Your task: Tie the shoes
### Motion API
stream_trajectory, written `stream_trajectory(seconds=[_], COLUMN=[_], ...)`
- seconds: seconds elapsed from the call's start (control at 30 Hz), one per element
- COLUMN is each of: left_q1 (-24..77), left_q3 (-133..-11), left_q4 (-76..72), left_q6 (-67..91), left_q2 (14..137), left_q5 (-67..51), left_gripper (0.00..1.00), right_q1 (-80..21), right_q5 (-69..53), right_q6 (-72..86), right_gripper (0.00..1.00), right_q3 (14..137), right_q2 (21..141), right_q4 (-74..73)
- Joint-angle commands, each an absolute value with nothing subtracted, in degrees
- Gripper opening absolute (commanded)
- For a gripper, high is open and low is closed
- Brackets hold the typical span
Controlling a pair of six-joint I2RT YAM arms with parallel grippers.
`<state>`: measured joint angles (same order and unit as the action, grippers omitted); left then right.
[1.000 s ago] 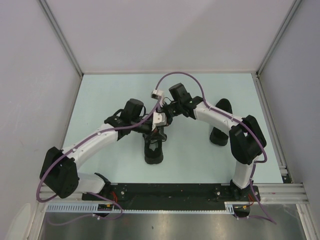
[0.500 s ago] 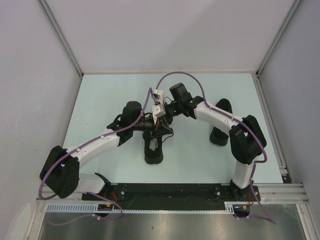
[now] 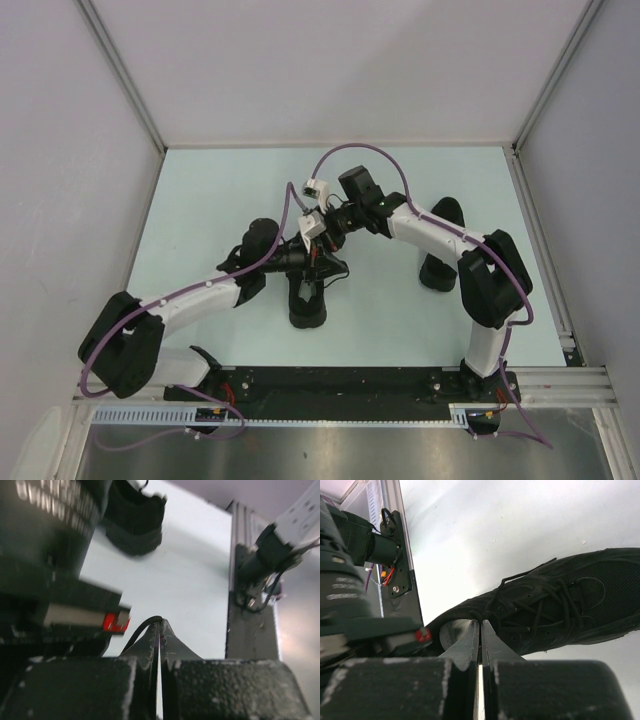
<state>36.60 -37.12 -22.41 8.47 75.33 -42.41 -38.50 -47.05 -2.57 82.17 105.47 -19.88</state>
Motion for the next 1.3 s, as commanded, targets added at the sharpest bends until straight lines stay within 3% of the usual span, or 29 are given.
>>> stream_trajectory(seconds=[0.0,0.3,0.47,0.6,0.63,0.73,0.93,1.03,1.27], left_q1=[38.1,38.1,38.0,37.9,37.8,35.0,18.1,11.2,6.9], left_q3=[-37.4,-34.9,-34.5,-34.0,-32.9,-31.2,-31.2,-31.8,-35.9], left_q4=[-40.2,-48.5,-31.3,-20.1,-16.6,-10.4,1.5,5.7,15.2], left_q6=[21.3,27.8,12.7,2.7,0.9,-2.7,-2.7,-6.9,-23.8], left_q2=[74.9,77.1,75.4,68.9,66.8,56.9,44.0,44.1,53.0], left_q5=[-45.2,-45.6,-42.5,-46.0,-47.4,-50.1,-53.5,-51.3,-56.2], left_gripper=[0.0,0.0,0.01,0.38,0.42,0.45,0.42,0.44,0.5], right_q1=[-38.5,-38.4,-38.4,-38.8,-39.0,-39.5,-40.4,-41.7,-42.9], right_q5=[-48.2,-48.5,-48.5,-48.1,-48.1,-48.1,-48.5,-48.3,-48.3], right_q6=[-2.6,-2.5,-3.1,-4.3,-4.4,-4.4,-1.7,-1.1,-0.4], right_gripper=[0.0,0.0,0.0,0.0,0.0,0.0,0.0,0.0,0.0], right_q3=[83.1,83.1,83.1,83.1,83.1,83.1,83.1,83.1,83.1], right_q2=[105.8,105.9,105.6,105.5,105.4,105.0,104.7,104.9,105.4], right_q4=[-18.3,-18.2,-18.5,-19.1,-19.1,-18.9,-17.6,-16.5,-15.2])
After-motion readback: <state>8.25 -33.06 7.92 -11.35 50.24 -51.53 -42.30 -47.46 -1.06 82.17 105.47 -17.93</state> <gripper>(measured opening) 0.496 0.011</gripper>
